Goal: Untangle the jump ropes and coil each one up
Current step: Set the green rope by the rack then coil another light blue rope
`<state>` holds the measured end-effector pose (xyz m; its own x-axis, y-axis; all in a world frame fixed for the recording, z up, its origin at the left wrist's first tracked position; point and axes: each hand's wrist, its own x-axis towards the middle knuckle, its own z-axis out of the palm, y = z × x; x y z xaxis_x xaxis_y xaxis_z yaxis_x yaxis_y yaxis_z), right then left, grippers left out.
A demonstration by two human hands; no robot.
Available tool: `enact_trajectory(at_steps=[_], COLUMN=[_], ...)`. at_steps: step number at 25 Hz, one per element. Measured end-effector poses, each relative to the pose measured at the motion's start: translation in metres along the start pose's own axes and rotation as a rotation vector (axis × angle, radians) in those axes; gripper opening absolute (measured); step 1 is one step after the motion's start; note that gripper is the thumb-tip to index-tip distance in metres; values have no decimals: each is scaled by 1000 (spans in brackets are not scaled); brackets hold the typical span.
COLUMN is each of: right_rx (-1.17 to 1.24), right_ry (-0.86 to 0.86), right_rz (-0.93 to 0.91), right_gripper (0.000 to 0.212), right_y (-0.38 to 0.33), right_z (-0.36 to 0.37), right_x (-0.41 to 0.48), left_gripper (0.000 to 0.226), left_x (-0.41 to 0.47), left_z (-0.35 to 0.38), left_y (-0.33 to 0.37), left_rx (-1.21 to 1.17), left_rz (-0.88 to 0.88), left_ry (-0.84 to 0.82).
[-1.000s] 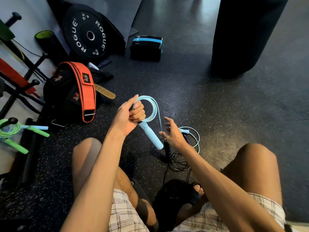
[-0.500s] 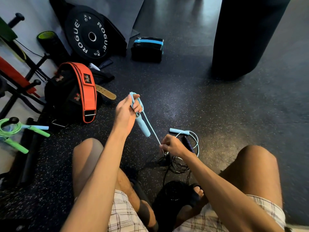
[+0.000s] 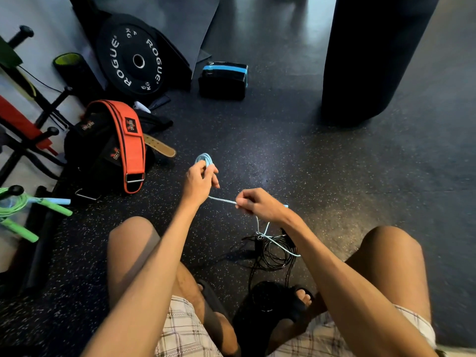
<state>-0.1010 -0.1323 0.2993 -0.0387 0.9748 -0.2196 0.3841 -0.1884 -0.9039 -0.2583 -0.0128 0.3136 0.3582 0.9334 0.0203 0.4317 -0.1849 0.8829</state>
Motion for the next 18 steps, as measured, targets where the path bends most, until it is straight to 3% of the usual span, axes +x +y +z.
enact_trajectory(at_steps=[6, 12, 18], right_rx=[130, 274, 292], right_ry=[54, 277, 482], right_rz=[-80, -123, -83], right_gripper=[32, 37, 39], right_y=[-43, -45, -38], right_z=[-22, -33, -40], right_x=[-4, 11, 17], left_gripper=[22, 24, 35], left_x=[-16, -43, -56], left_z=[1, 4, 5], left_y=[4, 22, 39], left_rx=[-43, -531, -787], left_rz=[-67, -192, -240], left_ry=[-226, -459, -546])
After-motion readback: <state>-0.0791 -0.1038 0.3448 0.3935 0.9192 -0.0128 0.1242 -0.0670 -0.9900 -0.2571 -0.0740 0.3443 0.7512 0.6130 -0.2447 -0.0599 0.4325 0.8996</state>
